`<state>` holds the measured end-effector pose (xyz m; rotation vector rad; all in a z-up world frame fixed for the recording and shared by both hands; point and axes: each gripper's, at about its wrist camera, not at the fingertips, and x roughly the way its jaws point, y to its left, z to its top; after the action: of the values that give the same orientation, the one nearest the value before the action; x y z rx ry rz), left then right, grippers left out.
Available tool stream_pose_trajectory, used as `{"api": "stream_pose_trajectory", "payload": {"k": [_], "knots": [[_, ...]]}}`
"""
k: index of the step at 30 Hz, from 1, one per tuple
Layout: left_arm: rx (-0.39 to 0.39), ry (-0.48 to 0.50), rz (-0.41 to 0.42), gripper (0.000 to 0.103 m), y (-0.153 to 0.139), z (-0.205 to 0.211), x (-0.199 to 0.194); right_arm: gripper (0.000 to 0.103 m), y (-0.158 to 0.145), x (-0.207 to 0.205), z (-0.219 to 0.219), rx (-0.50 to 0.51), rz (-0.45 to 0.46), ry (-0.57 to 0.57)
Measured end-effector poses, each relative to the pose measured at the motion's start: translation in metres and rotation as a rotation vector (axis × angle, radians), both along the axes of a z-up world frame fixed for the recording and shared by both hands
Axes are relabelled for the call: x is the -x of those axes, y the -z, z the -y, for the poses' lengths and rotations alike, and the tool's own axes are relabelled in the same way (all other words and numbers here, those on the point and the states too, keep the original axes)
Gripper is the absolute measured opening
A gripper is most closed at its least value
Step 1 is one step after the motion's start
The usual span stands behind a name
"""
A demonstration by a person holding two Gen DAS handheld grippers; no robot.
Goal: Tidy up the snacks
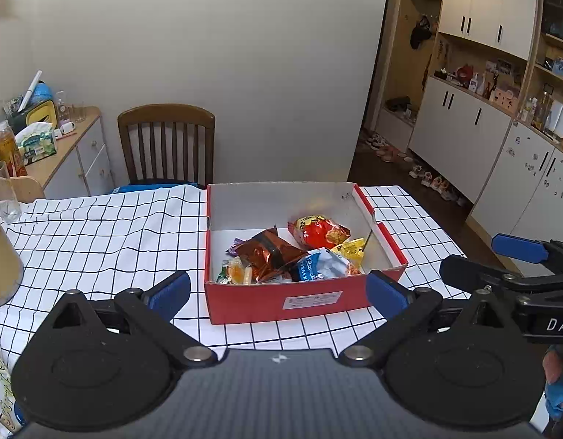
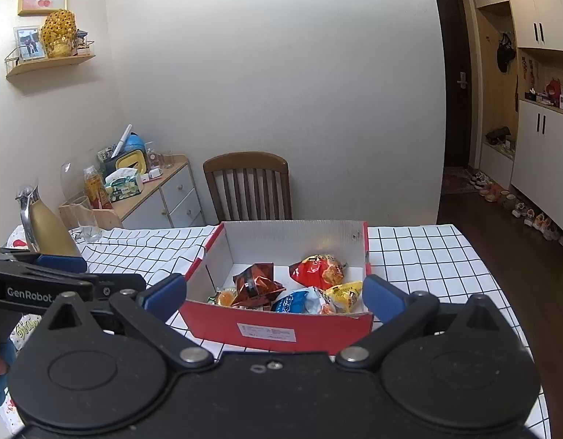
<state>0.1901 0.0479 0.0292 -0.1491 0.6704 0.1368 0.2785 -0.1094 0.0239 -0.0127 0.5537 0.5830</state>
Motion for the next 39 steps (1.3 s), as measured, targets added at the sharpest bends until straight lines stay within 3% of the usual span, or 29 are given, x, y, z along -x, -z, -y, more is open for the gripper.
{"api": "stream_pose_trajectory", "payload": {"k": [39], "knots": [[0.039, 0.016, -0.011, 0.103, -0.002, 0.008, -0.002, 0.103, 0.002, 0.004, 0.013, -0.011, -0.017, 0.029]]}}
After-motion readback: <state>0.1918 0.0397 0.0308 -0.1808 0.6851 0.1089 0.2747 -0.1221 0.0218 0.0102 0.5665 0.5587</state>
